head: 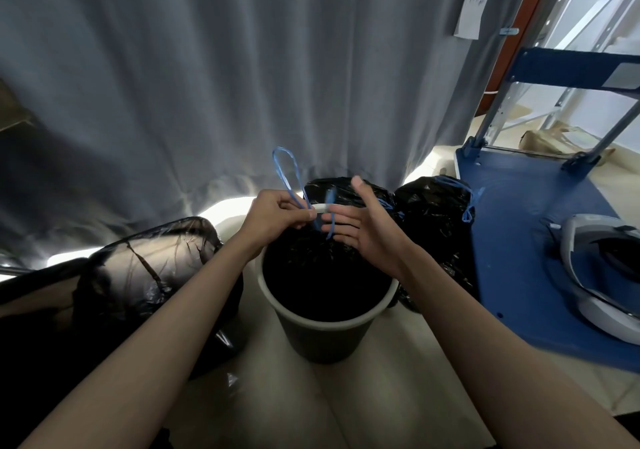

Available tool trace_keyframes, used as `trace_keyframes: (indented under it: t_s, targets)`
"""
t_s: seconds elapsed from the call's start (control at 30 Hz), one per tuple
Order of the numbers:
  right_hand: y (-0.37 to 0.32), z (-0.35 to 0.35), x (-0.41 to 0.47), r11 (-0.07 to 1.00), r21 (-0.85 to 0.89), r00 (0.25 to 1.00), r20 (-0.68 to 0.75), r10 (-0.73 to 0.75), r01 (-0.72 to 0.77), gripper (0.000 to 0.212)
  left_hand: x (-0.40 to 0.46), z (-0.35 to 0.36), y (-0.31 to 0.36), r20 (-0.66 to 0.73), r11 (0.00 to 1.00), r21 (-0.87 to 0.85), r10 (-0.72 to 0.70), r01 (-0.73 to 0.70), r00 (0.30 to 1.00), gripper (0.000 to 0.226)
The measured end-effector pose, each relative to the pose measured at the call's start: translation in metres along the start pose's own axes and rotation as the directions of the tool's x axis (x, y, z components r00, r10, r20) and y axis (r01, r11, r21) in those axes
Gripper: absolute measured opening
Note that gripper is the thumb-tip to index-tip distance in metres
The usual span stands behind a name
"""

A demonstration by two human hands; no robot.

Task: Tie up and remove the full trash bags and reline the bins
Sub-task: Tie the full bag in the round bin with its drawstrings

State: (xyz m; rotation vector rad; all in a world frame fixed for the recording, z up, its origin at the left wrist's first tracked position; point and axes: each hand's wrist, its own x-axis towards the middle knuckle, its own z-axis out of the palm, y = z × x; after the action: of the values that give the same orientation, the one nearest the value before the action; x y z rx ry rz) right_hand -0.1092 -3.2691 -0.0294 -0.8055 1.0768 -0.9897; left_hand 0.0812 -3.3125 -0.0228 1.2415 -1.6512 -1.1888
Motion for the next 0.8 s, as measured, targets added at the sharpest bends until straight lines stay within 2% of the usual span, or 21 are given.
trace_keyframes:
  t_s: [0.1, 0.2, 0.3, 0.37, 0.43, 0.5, 0.6, 0.8]
  targets:
    - [0.008, 0.003, 0.005, 0.979, -0.175, 0.992, -0.054, -0.116, 0.105, 0.03, 0.001, 0.002, 0.004, 0.014, 0.999, 0.033, 0.032, -0.033, 0.999, 0.008]
    - [0.014, 0.006, 0.005, 0.935, -0.304, 0.976, -0.054, -0.21, 0.184, 0.022, 0.002, 0.007, 0.01, 0.01, 0.993, 0.083, 0.088, -0.088, 0.996, 0.009]
    - [0.013, 0.011, 0.003, 0.905, -0.36, 0.962, -0.068, -0.265, 0.225, 0.015, 0.001, 0.015, 0.015, -0.01, 0.976, 0.133, 0.176, -0.173, 0.984, 0.008]
    - [0.013, 0.013, 0.004, 0.89, -0.374, 0.948, -0.076, -0.308, 0.259, 0.013, 0.001, 0.018, 0.016, -0.005, 0.949, 0.224, 0.227, -0.22, 0.974, 0.007]
    - [0.014, 0.013, 0.004, 0.883, -0.371, 0.938, -0.079, -0.339, 0.287, 0.012, 0.0, 0.02, 0.016, 0.045, 0.934, 0.279, 0.218, -0.222, 0.975, 0.008]
    - [0.013, 0.012, 0.004, 0.886, -0.366, 0.938, -0.083, -0.338, 0.286, 0.011, -0.002, 0.021, 0.014, 0.083, 0.936, 0.289, 0.188, -0.204, 0.979, 0.009]
    - [0.013, 0.009, 0.006, 0.9, -0.347, 0.943, -0.102, -0.315, 0.263, 0.011, -0.002, 0.019, 0.011, 0.069, 0.925, 0.319, 0.197, -0.209, 0.978, 0.013]
    - [0.013, 0.005, 0.007, 0.961, -0.184, 0.945, -0.214, -0.246, 0.208, 0.02, 0.0, 0.018, 0.006, 0.043, 0.92, 0.324, 0.218, -0.22, 0.975, 0.014]
